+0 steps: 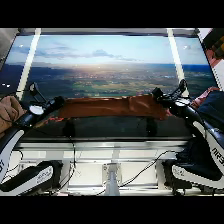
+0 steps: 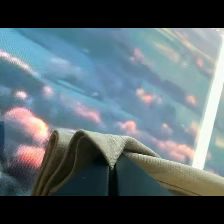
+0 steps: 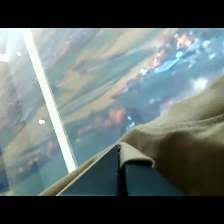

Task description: Fold the clothes and pants, and hang the long-sleeved shirts on hangers.

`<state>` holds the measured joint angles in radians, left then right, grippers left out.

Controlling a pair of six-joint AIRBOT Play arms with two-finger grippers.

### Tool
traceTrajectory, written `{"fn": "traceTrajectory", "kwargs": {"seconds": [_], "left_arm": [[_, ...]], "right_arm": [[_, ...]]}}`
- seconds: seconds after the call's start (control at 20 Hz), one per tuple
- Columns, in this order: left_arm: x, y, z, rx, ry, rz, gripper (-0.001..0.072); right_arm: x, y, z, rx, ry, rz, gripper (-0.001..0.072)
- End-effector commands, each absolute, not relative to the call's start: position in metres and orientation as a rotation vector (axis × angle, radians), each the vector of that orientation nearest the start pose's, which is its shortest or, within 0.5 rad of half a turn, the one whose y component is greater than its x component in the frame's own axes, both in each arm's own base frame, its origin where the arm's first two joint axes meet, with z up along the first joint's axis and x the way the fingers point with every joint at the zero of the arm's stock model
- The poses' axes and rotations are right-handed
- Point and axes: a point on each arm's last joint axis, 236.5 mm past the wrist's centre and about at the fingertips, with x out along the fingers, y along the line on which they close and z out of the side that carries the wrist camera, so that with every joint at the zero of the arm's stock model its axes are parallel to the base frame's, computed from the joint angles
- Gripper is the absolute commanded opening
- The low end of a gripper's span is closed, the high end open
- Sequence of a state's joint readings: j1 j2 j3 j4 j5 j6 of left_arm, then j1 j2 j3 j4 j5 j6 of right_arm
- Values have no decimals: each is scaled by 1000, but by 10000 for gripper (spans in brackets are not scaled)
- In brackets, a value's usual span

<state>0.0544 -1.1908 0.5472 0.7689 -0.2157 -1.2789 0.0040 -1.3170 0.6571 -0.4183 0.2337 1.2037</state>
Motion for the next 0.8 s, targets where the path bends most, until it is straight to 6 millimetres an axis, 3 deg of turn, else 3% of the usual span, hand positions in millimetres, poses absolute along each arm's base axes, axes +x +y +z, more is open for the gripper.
{"fn": "traceTrajectory", "kwargs": {"seconds": [0.0, 0.05, 0.1, 0.3, 0.5, 0.65, 0.75], "left_arm": [[401, -13, -74, -549, 797, 113, 498], [401, -13, -74, -549, 797, 113, 678], [401, -14, -74, -549, 798, 113, 707], [387, -23, -69, -506, 853, 45, 707], [363, -2, -45, -498, 887, 27, 704], [346, 33, -34, -522, 914, 59, 706], [333, 46, -35, -519, 998, 51, 705]], "right_arm": [[435, 53, -76, 801, 818, -95, 160], [434, 56, -76, 803, 826, -84, 338], [433, 60, -75, 806, 836, -69, 443], [425, 76, -55, 752, 857, 35, 444], [415, 73, -10, 568, 794, 126, 444], [403, 51, 17, 498, 764, 136, 444], [387, 21, 17, 433, 798, 103, 443]]}}
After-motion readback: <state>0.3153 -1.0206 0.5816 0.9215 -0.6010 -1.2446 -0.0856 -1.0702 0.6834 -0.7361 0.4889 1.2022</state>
